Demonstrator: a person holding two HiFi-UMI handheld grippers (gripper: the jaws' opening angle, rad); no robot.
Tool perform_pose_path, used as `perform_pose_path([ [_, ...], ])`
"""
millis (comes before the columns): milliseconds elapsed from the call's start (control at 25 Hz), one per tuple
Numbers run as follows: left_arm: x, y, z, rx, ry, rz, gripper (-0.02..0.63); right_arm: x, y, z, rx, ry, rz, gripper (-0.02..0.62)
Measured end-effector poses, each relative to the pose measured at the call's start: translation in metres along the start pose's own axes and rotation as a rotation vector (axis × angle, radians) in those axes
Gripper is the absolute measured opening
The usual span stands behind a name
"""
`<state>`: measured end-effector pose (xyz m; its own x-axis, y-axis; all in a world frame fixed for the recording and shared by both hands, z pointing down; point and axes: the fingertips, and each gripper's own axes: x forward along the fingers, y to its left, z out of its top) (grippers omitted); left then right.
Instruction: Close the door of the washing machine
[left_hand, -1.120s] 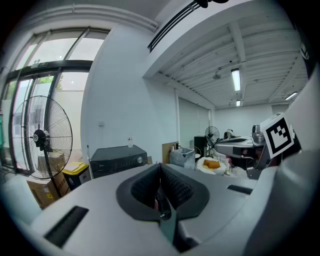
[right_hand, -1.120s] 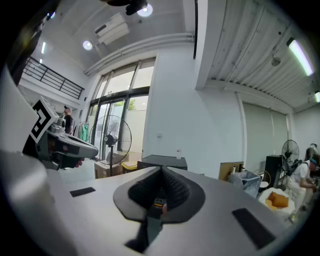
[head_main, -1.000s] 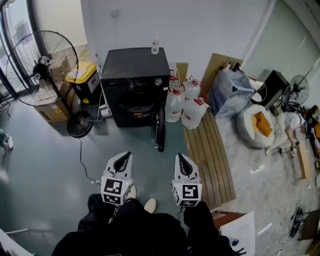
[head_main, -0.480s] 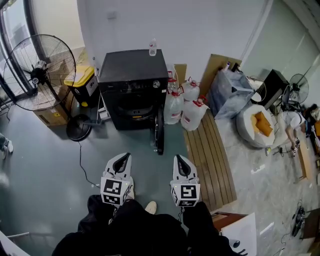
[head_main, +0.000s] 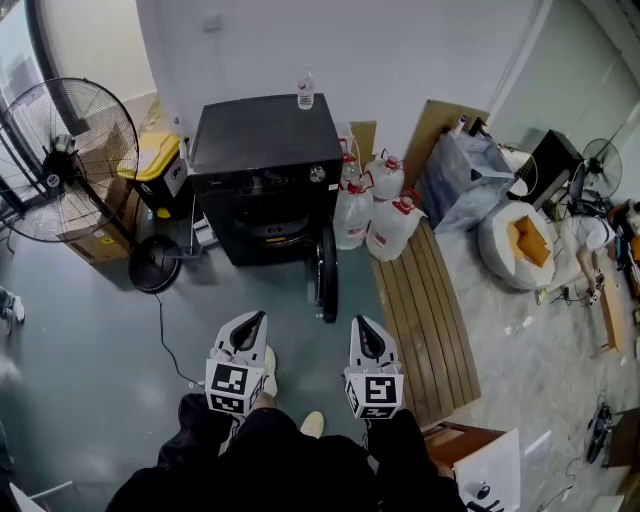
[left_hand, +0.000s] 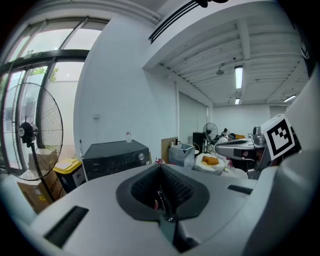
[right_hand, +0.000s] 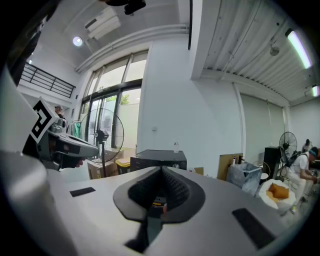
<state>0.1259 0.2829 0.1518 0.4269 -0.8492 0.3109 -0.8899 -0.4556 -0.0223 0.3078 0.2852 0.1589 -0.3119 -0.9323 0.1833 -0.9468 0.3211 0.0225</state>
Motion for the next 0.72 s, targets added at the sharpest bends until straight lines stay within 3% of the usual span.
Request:
perform_pose_path([
  [320,0.105,0.064,-0.031,-0.041,0.096,-0.099,0.023,0.1,-0.014,-0.035,0.024,0.106,-0.071,0.015],
  [720,0.205,0.092,-0.113,-0.06,0.185,-0.169,0.023,0.175,-0.029,-0.146,0.071,0.271,-0.1,0.017],
])
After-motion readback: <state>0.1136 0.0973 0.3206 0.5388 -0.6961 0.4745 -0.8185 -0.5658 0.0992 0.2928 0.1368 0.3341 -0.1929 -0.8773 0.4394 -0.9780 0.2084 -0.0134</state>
